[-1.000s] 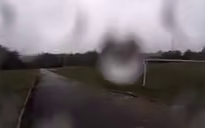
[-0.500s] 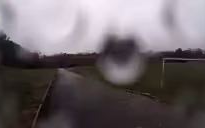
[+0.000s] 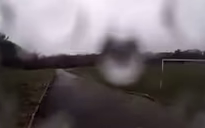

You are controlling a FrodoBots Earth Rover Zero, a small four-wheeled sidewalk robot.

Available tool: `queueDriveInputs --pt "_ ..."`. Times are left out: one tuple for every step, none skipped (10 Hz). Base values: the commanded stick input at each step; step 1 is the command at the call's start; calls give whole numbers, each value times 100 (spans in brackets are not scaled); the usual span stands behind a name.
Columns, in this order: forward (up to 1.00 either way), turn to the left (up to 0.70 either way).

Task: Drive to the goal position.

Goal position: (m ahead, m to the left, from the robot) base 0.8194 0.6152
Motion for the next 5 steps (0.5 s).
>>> queueDriveInputs --pt "0 70" --pt "0 70" --pt "0 70" --pt "0 70" --pt "0 62"
